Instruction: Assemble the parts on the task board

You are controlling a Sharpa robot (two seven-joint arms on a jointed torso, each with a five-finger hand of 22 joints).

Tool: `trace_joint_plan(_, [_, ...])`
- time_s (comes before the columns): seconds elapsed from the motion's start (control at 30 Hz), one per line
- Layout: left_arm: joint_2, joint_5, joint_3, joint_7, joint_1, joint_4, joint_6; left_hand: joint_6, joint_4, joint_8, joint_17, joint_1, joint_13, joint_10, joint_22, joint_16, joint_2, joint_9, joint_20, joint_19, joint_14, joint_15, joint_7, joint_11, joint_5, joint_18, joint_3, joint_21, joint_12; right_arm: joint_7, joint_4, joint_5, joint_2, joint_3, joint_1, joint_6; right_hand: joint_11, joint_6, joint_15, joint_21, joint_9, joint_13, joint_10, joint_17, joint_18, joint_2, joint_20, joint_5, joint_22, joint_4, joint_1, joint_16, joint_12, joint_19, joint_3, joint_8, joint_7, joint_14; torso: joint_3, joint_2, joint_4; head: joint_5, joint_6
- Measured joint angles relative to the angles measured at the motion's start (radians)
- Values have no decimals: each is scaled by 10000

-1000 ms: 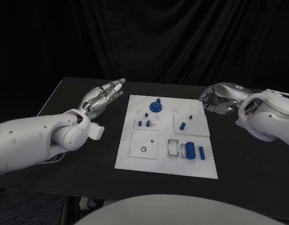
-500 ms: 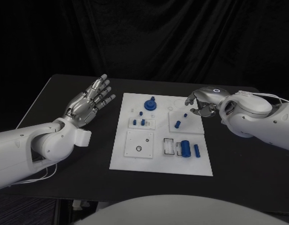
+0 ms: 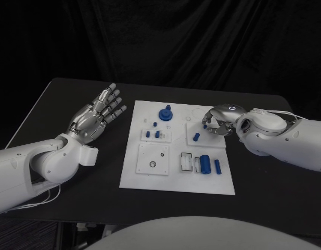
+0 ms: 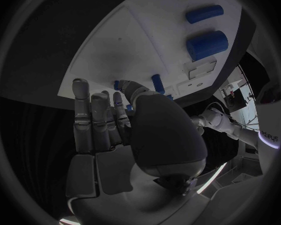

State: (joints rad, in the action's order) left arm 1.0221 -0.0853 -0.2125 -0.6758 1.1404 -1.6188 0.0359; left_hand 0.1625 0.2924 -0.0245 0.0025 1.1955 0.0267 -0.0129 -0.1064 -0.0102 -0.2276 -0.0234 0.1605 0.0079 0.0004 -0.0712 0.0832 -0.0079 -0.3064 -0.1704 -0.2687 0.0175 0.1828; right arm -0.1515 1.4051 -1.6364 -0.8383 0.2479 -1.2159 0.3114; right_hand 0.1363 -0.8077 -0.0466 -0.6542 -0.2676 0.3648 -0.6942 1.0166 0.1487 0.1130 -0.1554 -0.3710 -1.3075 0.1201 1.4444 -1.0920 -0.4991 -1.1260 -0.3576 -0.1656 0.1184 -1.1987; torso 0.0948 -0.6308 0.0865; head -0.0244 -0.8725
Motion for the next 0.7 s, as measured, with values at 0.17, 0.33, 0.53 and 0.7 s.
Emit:
trace_joint_plan(0.17, [1,20,2,-6,-1,-4,11,11,1,0,0,77,0,-2,-6,0,-77,-1,0,0,0,0,-127,107,-76,173,-56,0,97,73,-129,-21,31,-5,75,125,-8,-158,0,38,-1,-48,-194,-29,-1,2,0,0,0,0,2,0,0,0,0,0,22,0,7,4,-3,-25,0])
trace_joint_plan(0.33, [-3,35,2,-11,-20,6,53,-6,1,0,4,255,1,-7,-89,-36,-129,0,22,22,10,-229,-216,337,-314,170,-56,0,156,126,-179,-36,45,-10,102,268,-48,-504,0,38,-63,-111,-419,-31,-1,2,11,-228,1,-37,3,0,0,-60,-37,-96,46,0,9,11,-27,-44,0])
trace_joint_plan(0.53, [-30,47,2,-15,-23,50,106,5,-2,0,34,519,11,-20,-142,-119,-157,-1,76,76,35,-327,-248,523,-664,168,-53,0,251,176,-230,-47,96,-12,115,446,-96,-650,-45,-85,-154,-130,-617,5,-2,2,55,-264,1,-72,3,-96,-86,-196,-13,-176,66,-45,3,16,-9,-127,0])
trace_joint_plan(0.7, [-49,52,2,-18,-31,106,150,34,-123,0,57,880,11,-13,-184,-213,-154,-1,238,127,67,-479,-384,657,-1113,167,69,0,303,225,-333,-50,202,-15,120,587,-98,-650,-2,-167,-173,-130,-739,22,-1,-23,51,-274,1,-72,29,-125,-90,-270,-13,-176,66,-89,0,20,-10,-134,0])
